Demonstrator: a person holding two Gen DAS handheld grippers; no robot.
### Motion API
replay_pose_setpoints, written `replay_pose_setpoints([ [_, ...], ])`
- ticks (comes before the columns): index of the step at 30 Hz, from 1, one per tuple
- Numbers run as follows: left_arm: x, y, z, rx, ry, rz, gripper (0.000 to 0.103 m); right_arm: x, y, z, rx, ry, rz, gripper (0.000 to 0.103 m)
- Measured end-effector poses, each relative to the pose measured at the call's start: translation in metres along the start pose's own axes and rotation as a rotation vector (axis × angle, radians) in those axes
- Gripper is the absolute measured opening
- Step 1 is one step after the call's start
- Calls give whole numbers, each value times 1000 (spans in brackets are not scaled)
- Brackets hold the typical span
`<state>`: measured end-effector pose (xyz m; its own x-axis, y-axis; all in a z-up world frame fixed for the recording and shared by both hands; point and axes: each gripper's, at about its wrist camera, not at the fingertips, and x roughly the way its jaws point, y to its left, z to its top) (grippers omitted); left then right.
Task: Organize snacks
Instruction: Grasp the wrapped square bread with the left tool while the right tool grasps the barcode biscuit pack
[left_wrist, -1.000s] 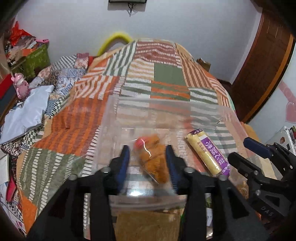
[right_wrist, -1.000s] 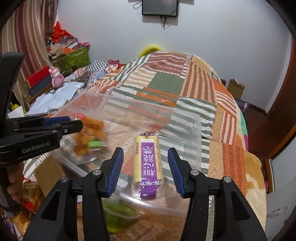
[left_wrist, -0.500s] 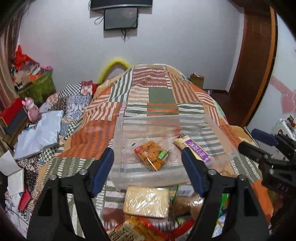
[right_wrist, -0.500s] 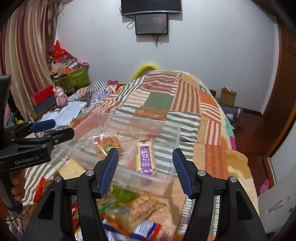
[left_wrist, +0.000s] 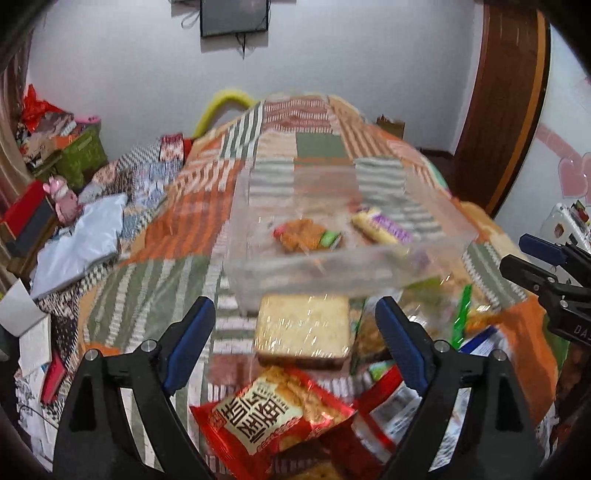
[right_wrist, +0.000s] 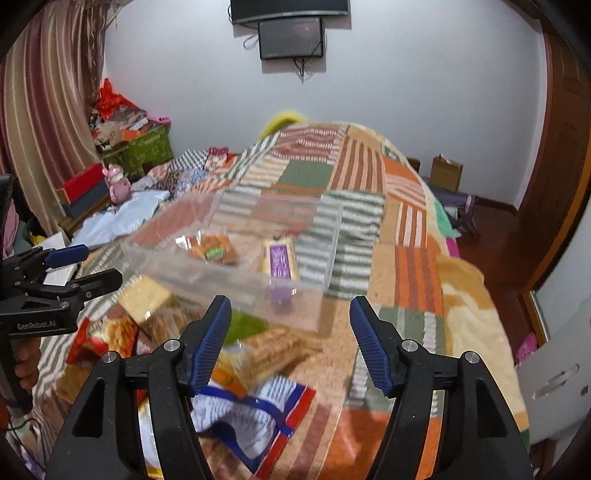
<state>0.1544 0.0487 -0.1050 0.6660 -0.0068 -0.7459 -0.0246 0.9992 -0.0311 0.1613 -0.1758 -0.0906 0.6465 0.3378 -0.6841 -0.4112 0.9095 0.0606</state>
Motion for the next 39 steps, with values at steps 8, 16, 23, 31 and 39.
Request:
replay_pose_setpoints([
  [8, 32, 10, -15, -24, 98, -21, 89, 28, 8, -15, -14, 78, 9, 63],
  [16, 56, 3, -16, -26, 169, -52, 89, 39, 20, -21, -46, 114, 8, 67],
  [23, 73, 14, -17, -105, 235, -106, 90, 40, 2, -24, 26, 130, 44, 76],
  [31, 69, 11, -21, -106, 201, -106, 81, 33, -10, -29, 58, 116, 72, 49],
  [39, 49, 10, -28, -61, 141, -40, 80, 23, -10, -31, 49, 84, 58, 32],
])
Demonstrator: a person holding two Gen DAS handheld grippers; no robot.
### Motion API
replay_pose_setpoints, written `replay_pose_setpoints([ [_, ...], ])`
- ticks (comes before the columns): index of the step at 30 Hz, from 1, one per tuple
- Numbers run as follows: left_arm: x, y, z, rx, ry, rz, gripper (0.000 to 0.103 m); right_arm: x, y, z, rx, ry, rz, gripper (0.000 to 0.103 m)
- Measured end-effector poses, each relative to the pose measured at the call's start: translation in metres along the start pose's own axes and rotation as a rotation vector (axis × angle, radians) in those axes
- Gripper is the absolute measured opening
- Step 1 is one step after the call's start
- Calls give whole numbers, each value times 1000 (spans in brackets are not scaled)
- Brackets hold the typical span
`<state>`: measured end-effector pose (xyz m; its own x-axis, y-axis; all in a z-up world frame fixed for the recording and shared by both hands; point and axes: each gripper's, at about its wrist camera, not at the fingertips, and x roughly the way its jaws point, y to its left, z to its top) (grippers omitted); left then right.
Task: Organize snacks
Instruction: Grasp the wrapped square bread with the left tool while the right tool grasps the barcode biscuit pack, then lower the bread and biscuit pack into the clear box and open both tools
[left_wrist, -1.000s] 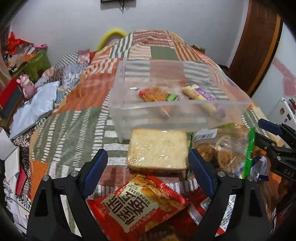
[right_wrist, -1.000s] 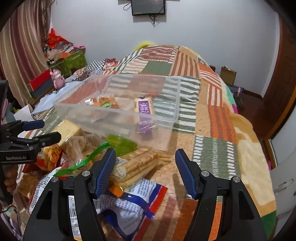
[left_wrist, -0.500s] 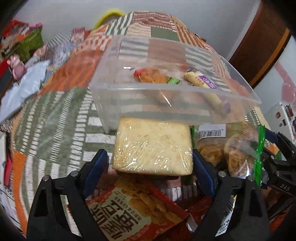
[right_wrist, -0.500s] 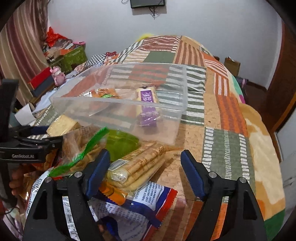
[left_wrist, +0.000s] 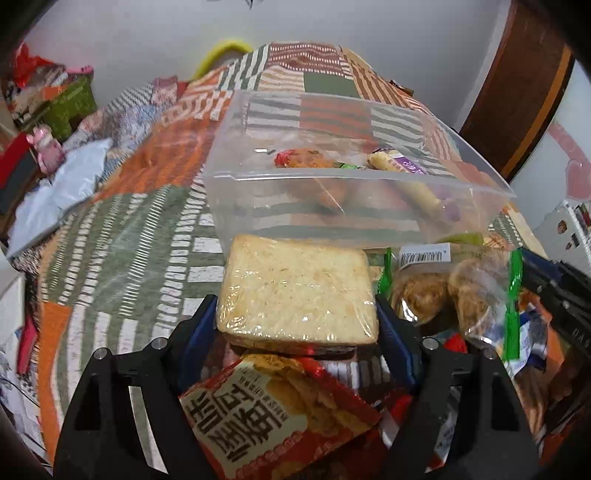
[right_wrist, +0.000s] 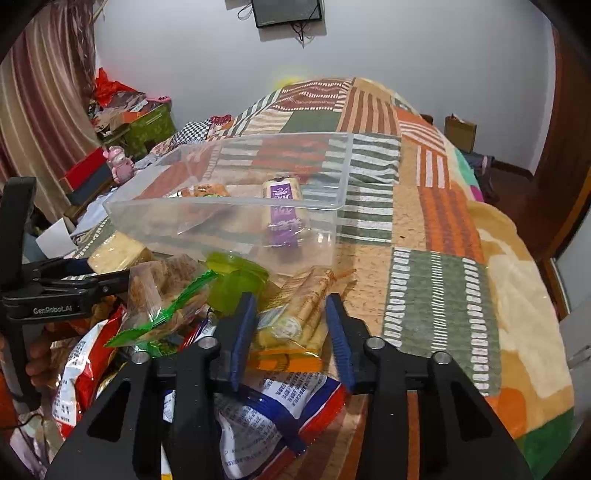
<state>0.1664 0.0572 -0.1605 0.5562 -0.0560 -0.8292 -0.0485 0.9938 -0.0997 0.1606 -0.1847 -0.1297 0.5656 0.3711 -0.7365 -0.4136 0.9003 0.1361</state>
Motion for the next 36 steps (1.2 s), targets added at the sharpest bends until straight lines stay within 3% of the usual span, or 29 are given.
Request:
replay_pose_setpoints([
  [4, -16, -2, -6, 14, -40, 7, 79, -7, -4, -2, 6, -9, -8, 30],
  [8, -30, -3, -10, 24, -67, 13, 79, -12, -9, -7, -13, 1, -68, 30],
  [13, -44, 0, -13, 2, -99, 9, 78, -10, -23, -7, 22, 32, -56, 31],
  [18, -59, 1, -12, -11, -136, 6, 78, 12, -24, -6, -1, 102, -82, 44],
  [21, -67, -1, -12, -3, -158, 8, 78, 14, -31, -8, 36, 86, -57, 43],
  [27, -79, -8, -8, 14, -205, 9, 78, 2, -29, -11, 12, 49, -91, 34],
  [36, -96, -13, 12, -2, -269, -19, 78, -45, -22, 6, 32, -86, -58, 33],
])
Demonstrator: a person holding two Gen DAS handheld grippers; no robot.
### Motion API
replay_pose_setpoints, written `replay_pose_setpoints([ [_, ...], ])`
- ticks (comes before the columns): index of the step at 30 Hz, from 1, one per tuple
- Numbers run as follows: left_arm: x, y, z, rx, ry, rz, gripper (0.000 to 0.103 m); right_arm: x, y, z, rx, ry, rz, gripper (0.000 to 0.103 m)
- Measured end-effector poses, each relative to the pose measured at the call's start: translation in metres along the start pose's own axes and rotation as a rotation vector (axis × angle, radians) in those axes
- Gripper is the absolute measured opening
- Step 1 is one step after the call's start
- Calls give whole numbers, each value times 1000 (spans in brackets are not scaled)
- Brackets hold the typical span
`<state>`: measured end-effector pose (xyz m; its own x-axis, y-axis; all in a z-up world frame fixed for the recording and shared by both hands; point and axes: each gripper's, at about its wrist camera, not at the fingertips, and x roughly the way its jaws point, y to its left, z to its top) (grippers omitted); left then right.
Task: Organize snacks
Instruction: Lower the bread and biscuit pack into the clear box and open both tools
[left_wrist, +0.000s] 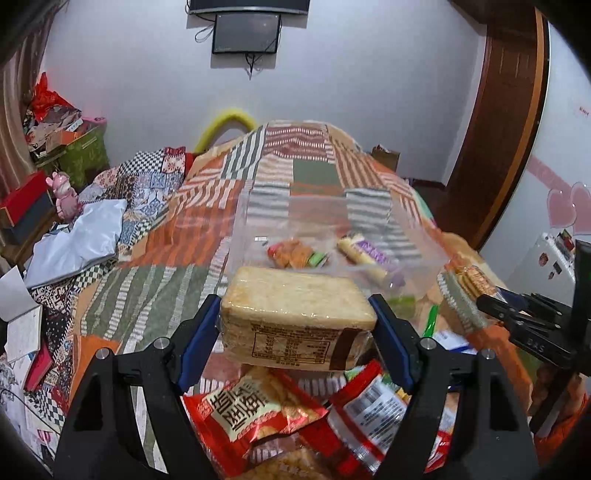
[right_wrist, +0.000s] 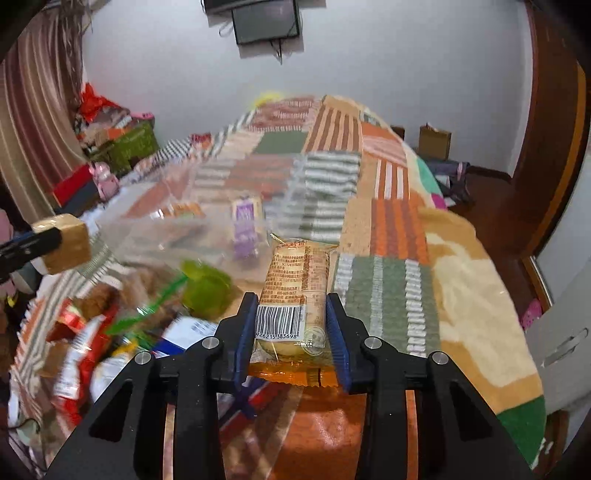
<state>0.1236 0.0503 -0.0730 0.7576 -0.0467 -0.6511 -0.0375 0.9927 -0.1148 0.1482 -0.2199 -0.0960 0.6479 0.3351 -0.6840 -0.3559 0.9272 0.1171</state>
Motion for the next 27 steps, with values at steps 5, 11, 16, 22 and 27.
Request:
replay_pose_setpoints([
  [5, 0, -4, 17, -5, -28, -3, 78, -18, 12, 20, -22, -78, 18, 33],
  [11, 14, -10, 39, -5, -30, -17, 78, -12, 28, 43, -49, -128, 51, 33],
  [16, 31, -15, 52, 2, -22, -17, 78, 3, 38, 57, -69, -133, 72, 33],
  [22, 57, -16, 60, 1, 3, -22, 78, 31, 49, 70, -97, -103, 89, 33],
  [27, 84, -15, 64, 0, 44, -27, 78, 60, 55, 76, -122, -55, 90, 33],
])
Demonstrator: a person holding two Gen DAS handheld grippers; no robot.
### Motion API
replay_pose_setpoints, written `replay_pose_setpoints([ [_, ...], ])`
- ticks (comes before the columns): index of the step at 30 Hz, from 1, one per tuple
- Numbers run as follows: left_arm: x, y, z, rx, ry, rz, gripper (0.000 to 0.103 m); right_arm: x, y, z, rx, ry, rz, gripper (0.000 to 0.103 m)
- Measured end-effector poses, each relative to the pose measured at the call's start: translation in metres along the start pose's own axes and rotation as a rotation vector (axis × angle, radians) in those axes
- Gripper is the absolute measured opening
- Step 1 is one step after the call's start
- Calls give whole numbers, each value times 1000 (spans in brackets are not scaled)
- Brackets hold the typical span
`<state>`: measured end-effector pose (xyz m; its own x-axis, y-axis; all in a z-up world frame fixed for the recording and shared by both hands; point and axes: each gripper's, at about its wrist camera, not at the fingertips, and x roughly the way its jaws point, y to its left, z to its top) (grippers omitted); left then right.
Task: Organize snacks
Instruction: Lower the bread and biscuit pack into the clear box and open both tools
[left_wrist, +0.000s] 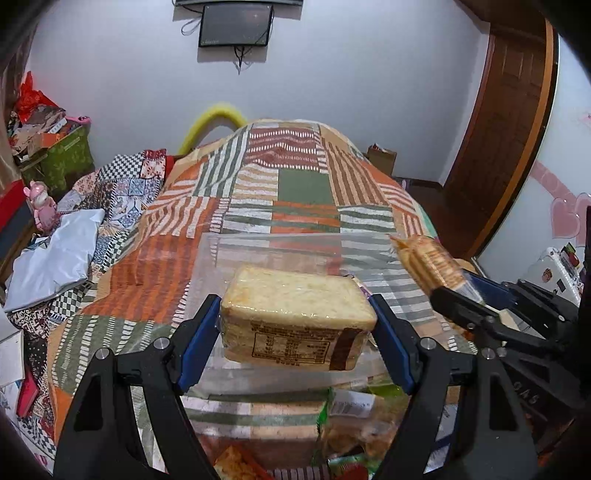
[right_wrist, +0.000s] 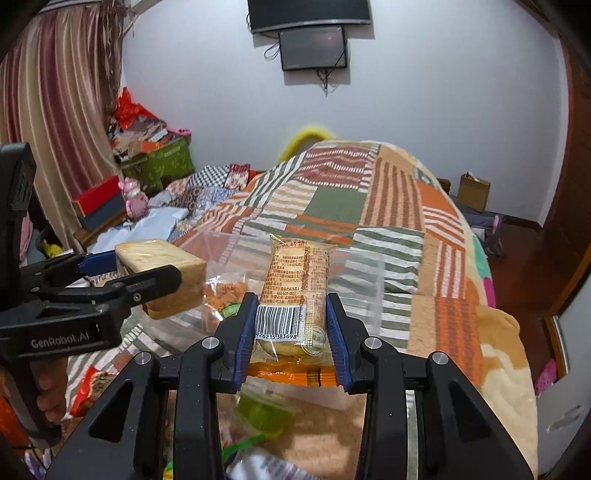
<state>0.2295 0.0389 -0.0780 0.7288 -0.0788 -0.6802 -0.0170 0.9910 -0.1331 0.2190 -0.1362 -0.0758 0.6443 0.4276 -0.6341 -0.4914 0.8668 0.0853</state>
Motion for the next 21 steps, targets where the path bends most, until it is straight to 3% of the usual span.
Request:
replay_pose_setpoints([
  [9, 43, 5, 0, 3, 65, 21, 78, 38, 6, -5, -41, 91, -13, 33],
  [21, 64, 9, -9, 13, 111, 38, 78, 57, 6, -7, -60, 153, -9, 34],
])
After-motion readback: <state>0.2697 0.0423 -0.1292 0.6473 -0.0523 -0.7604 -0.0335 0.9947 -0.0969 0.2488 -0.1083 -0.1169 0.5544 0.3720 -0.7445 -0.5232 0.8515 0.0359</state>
